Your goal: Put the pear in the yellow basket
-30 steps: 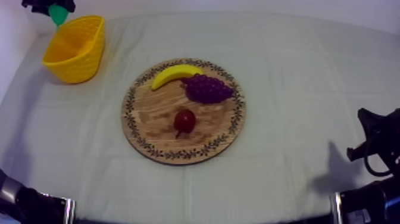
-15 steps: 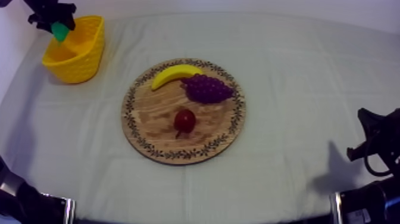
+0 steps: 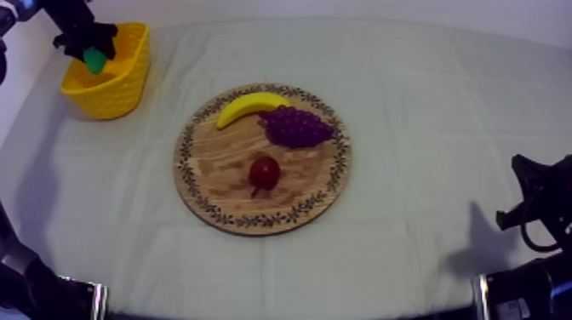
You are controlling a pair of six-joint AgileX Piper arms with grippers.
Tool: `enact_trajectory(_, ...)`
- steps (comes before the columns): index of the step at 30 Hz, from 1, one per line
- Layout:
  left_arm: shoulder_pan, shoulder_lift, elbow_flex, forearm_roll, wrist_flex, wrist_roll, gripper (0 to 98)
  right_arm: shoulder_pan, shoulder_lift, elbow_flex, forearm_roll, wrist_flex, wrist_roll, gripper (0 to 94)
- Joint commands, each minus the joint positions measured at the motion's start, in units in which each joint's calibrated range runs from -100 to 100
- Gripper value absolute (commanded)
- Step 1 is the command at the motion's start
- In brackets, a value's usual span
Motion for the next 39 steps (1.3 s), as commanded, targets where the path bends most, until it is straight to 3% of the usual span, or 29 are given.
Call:
enact_trajectory(1,0.2,0.5,-0.1,-0.19,-0.1,0.0,53.2,0.0,0.0,0.0,0.0,0.0,0.0,0.4)
enact_trajectory(8,0.6,1.3,0.4,-0.49,-0.9,0.9,71.5,0.0,0.0,0.0,0.0,0.0,0.0,0.4)
enact_trajectory(21,0.9,0.3,2.0,-2.36,-1.1,2.4,94.1,0.0,0.0,0.0,0.0,0.0,0.0,0.4)
enact_trajectory(28,0.9,-0.7,3.9,-2.42,-1.9,2.4,95.8,0.0,0.0,0.0,0.0,0.0,0.0,0.4)
enact_trajectory(39,0.4,-6.5,8.5,-2.02,-3.0,3.7,82.6,0.0,0.0,0.0,0.0,0.0,0.0,0.4)
